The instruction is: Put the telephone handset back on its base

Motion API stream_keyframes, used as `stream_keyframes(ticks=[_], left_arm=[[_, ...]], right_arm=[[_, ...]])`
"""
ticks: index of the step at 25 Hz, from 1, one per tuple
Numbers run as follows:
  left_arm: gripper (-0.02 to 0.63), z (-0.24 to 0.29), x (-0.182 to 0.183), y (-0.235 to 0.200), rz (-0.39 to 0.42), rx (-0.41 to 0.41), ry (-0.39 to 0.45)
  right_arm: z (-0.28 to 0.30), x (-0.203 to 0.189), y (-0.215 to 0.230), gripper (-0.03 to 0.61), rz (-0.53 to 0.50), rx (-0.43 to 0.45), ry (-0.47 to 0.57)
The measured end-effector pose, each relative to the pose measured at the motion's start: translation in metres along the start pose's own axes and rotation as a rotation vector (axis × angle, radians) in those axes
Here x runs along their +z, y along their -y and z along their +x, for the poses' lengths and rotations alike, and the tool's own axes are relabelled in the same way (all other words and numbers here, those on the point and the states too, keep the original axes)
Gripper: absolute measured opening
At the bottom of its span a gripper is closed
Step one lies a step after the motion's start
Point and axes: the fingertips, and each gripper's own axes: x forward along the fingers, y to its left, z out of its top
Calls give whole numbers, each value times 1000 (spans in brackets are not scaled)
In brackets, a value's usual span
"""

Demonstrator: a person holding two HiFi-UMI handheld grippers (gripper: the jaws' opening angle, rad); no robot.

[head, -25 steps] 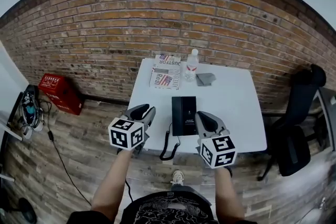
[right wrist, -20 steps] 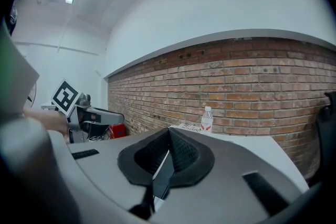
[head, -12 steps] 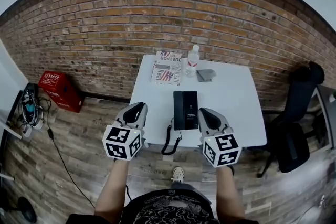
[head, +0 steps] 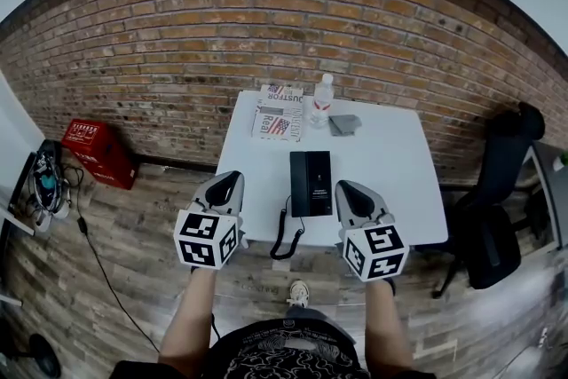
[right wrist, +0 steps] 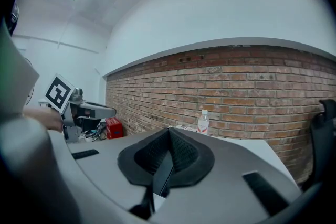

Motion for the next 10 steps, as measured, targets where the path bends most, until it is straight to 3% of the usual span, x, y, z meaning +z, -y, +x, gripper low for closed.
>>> stream_keyframes(ticks=[10], left_arm=[[17,2,-2,0,8,9,-11]], right_arm=[[1,0,3,2,-2,-1,0]])
